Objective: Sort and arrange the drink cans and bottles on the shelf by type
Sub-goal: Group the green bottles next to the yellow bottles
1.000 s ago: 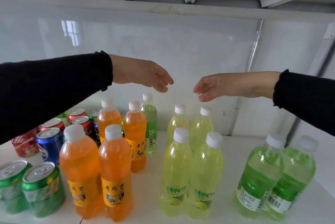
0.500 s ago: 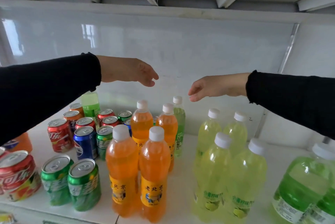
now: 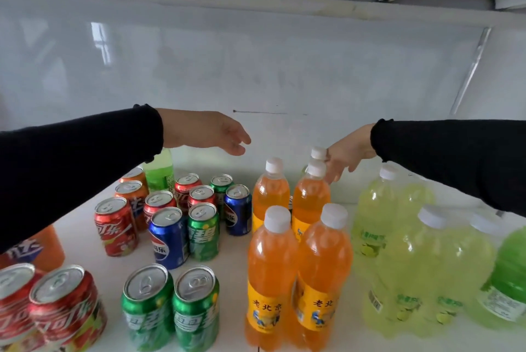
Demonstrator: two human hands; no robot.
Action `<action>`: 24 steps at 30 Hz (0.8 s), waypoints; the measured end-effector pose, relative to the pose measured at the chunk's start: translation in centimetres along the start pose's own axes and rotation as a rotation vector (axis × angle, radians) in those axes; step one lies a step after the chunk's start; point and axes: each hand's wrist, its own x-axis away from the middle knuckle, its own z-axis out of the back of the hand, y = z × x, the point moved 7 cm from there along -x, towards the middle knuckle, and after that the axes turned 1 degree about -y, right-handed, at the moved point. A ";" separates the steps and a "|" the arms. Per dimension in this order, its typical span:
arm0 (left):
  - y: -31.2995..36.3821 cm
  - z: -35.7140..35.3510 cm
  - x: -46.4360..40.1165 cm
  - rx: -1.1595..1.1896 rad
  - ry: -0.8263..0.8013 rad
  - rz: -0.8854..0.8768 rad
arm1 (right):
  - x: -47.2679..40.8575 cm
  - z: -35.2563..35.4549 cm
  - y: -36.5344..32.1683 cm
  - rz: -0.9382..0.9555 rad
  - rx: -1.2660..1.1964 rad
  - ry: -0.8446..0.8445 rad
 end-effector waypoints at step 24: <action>-20.9 4.7 3.6 -0.042 0.223 0.601 | 1.2 5.2 0.7 0.137 -0.386 0.373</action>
